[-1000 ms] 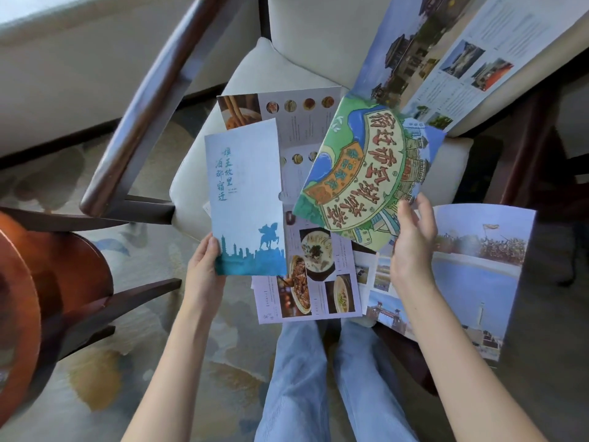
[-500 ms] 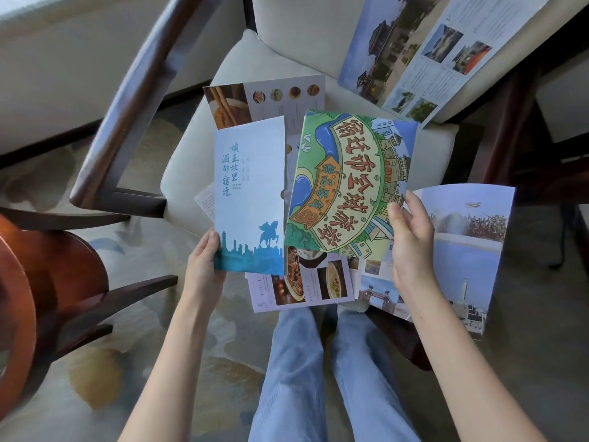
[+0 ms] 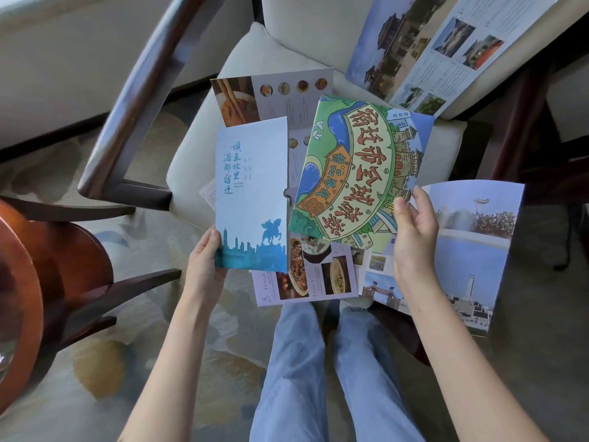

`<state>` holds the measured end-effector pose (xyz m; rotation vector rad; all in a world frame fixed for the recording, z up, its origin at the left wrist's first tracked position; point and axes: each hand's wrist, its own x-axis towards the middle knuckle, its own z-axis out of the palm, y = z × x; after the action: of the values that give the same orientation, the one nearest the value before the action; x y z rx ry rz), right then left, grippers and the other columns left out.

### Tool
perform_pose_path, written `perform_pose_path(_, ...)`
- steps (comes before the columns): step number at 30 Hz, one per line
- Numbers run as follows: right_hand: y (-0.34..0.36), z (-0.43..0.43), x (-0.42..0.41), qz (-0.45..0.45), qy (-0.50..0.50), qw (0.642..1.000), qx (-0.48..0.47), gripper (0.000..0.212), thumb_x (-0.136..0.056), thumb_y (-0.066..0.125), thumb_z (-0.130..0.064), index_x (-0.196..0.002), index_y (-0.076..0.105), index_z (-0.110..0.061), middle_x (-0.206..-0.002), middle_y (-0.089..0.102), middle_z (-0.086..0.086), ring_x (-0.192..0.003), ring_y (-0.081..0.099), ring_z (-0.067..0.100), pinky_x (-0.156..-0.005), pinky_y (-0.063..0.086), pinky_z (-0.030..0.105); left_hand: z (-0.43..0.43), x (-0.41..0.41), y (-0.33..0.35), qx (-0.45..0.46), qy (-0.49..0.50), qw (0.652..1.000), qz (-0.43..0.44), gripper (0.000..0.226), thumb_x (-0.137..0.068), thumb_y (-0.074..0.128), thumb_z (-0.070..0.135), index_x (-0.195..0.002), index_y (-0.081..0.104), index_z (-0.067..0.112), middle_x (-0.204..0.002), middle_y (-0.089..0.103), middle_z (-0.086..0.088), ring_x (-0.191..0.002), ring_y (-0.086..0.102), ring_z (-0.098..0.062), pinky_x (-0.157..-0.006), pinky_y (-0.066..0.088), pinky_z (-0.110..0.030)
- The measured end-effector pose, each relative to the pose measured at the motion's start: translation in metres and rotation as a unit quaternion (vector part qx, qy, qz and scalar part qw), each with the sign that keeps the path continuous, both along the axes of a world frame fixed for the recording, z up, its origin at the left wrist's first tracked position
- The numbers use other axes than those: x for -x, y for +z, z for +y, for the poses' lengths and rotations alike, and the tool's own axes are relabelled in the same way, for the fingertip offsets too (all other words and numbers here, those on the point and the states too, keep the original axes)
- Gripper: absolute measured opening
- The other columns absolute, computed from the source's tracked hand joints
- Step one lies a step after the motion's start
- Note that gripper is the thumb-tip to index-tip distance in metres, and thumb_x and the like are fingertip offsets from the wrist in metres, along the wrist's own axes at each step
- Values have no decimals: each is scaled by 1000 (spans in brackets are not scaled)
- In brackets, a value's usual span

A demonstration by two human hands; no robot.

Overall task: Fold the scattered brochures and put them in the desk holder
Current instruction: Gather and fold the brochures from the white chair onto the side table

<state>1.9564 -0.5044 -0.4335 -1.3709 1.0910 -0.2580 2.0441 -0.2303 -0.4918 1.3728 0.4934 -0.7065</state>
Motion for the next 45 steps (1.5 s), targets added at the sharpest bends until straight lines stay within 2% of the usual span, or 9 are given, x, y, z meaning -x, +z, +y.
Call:
perform_pose_path(3,-1,-2,-1,-3,-5,1000,4,39,-98,44,-17,-135,41,-5,-127,59,12,-119,56,20,-106,43,39,0,2,0,-2,1,1000,2,26,-99,41,27,-110,64,24,-100,70,8,-88,64,-4,-69,52,-17)
perform_pose_path(10,-7,1,0,-11,-1,1000,11,38,-98,45,-15,-134,43,-5,-124,61,12,-116,59,19,-103,46,36,0,5,-2,1,0,1000,0,26,-98,41,29,-111,63,24,-100,69,8,-92,61,-8,-73,50,-20)
perform_pose_path(12,-9,2,1,-13,-11,1000,14,39,-98,46,-15,-135,42,-4,-124,61,11,-114,59,15,-101,47,31,1,4,-1,5,3,1000,-8,26,-98,42,29,-112,63,24,-101,69,7,-92,61,-7,-73,52,-19)
perform_pose_path(16,-11,4,3,-19,-6,999,37,26,-97,45,-12,-124,46,-10,-106,66,-2,-93,63,-7,-80,48,11,2,3,-2,6,5,1000,-19,27,-98,42,30,-116,61,24,-107,67,6,-96,62,-8,-77,53,-21)
perform_pose_path(24,-12,8,7,-26,26,998,57,24,-97,45,-10,-121,47,-13,-98,66,-14,-92,64,-7,-79,48,11,-1,7,-4,-11,4,1000,-27,39,-98,41,30,-133,48,13,-113,63,0,-99,59,-12,-81,52,-26)
perform_pose_path(31,-17,6,7,-23,-29,999,23,24,-97,46,-8,-115,43,-23,-101,63,-12,-88,62,-14,-74,46,5,-6,8,-5,18,39,999,4,32,-98,41,28,-125,52,16,-105,66,4,-93,63,-10,-77,55,-26)
perform_pose_path(38,-32,-4,11,1,-69,998,-12,35,-98,45,-14,-133,39,-12,-107,60,-8,-90,59,-10,-73,46,7,-6,7,-8,18,31,999,10,24,-98,40,28,-111,60,23,-102,68,7,-92,62,-8,-77,51,-27)
perform_pose_path(42,-50,-8,15,43,-54,998,-12,41,-98,44,-18,-138,34,-12,-106,51,-10,-86,52,-7,-65,43,3,-7,8,-28,-65,-4,998,27,26,-100,40,27,-118,58,20,-107,65,1,-96,57,-16,-79,47,-31)
perform_pose_path(45,-55,-7,17,70,-25,997,-5,37,-98,43,-18,-134,36,-11,-97,53,-14,-84,59,11,-69,49,17,-10,2,-37,-123,-23,991,40,32,-100,40,25,-126,53,13,-113,63,-4,-95,58,-16,-79,50,-33)
